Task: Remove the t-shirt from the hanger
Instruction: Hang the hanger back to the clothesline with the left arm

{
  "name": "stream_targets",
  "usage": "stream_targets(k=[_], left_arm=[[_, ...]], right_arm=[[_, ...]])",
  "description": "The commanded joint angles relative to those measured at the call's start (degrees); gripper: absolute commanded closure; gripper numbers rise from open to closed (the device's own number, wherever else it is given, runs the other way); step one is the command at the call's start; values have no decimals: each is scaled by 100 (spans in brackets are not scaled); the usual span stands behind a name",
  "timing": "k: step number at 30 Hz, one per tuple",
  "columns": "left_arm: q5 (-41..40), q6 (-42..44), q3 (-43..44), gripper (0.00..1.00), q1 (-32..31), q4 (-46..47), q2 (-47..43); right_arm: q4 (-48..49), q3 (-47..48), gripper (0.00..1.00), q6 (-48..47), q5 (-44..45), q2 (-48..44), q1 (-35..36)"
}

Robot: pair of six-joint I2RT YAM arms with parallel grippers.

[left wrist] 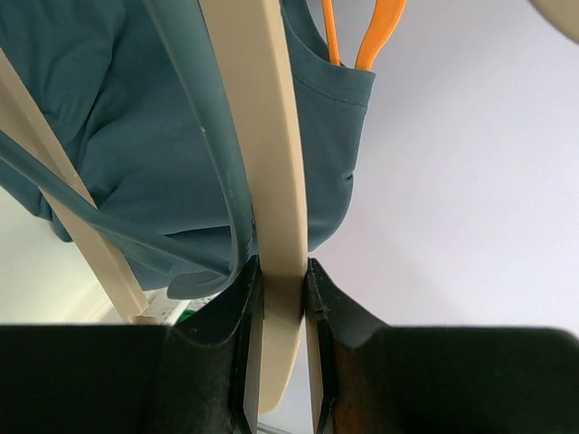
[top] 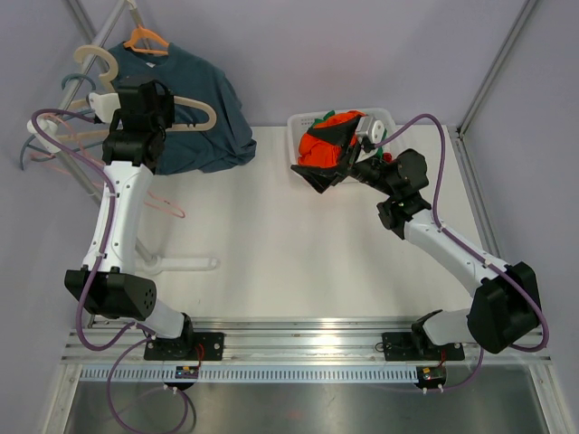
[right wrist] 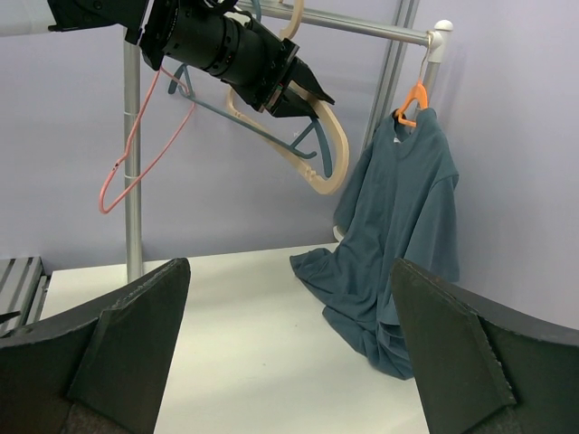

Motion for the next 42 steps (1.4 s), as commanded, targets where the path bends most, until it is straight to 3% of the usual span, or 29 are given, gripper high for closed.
stream_targets(k=[1, 14, 28, 34, 42], left_arm=[[-76, -333, 7, 100, 160, -8, -153], [679, -684, 394, 100, 344, -342, 41], [486, -614, -169, 100, 344, 88, -205], [434, -456, -213, 86, 336, 255, -337], [513, -306, -458, 60, 335, 737, -504]], right_arm=[[147, 44, 1, -84, -53, -186, -45], [173, 44, 1, -66, -53, -195, -45], [226, 52, 1, -49, -71, -142, -45], [226, 52, 1, -31, -97, -142, -45], [200, 9, 1, -49, -97, -204, -45]])
